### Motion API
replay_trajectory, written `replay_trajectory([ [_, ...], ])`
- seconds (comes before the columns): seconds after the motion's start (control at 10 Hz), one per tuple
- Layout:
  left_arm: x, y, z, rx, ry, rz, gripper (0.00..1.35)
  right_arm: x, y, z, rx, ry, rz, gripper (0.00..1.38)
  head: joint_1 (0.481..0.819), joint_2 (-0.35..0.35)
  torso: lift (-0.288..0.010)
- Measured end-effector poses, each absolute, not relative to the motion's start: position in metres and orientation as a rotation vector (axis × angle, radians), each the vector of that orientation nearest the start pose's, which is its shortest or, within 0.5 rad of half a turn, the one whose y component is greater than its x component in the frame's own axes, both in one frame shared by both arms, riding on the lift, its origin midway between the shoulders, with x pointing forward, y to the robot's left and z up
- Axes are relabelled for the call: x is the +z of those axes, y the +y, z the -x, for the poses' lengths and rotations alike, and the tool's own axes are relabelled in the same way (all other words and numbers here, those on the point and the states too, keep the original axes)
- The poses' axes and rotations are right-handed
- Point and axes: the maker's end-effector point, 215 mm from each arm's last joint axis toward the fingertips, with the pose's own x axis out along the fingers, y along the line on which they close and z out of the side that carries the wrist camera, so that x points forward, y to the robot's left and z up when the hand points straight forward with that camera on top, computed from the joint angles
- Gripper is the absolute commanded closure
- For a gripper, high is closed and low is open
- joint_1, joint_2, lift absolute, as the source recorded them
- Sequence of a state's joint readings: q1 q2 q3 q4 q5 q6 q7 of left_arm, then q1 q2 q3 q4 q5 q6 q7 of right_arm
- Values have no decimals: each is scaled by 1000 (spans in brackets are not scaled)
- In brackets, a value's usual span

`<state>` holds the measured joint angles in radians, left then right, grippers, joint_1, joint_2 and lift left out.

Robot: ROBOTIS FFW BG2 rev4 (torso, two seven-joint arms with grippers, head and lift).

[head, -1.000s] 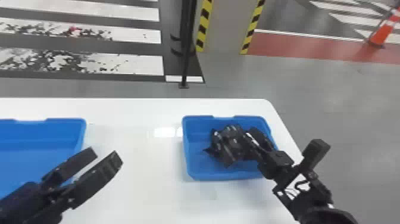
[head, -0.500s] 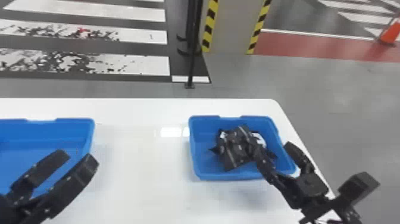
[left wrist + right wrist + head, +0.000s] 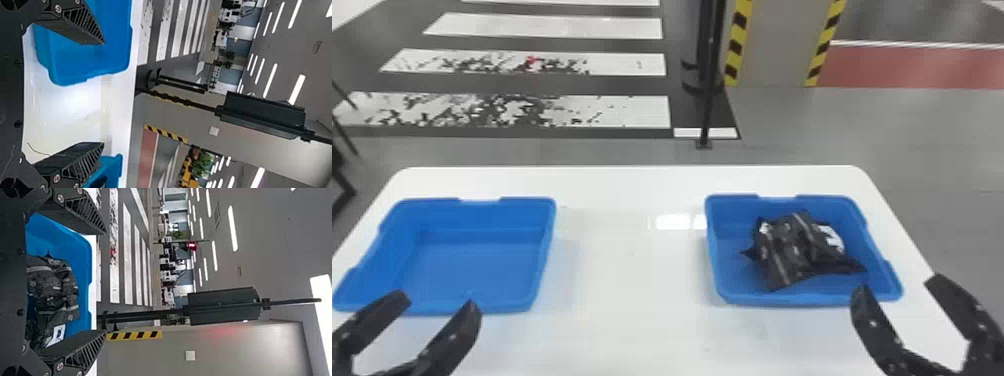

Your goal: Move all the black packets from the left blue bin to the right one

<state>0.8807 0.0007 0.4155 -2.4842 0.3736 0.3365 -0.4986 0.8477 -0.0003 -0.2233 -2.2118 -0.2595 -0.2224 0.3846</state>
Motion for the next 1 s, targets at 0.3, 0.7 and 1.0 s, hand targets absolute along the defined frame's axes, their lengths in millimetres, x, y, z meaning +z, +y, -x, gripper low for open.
replay_trajectory([
  [0.3,-286,302,-312,-192,253,-47,130,-301,-249,-319,190,-36,-92,136,695,86,-138],
  [0.7,-288,322,-307,-134,249,-140,130,-308,-244,-318,196,-27,-96,136,695,147,-138],
  [1.0,-289,321,-313,-137,209,-125,130,-313,-244,-319,193,-21,-108,136,695,145,-138],
])
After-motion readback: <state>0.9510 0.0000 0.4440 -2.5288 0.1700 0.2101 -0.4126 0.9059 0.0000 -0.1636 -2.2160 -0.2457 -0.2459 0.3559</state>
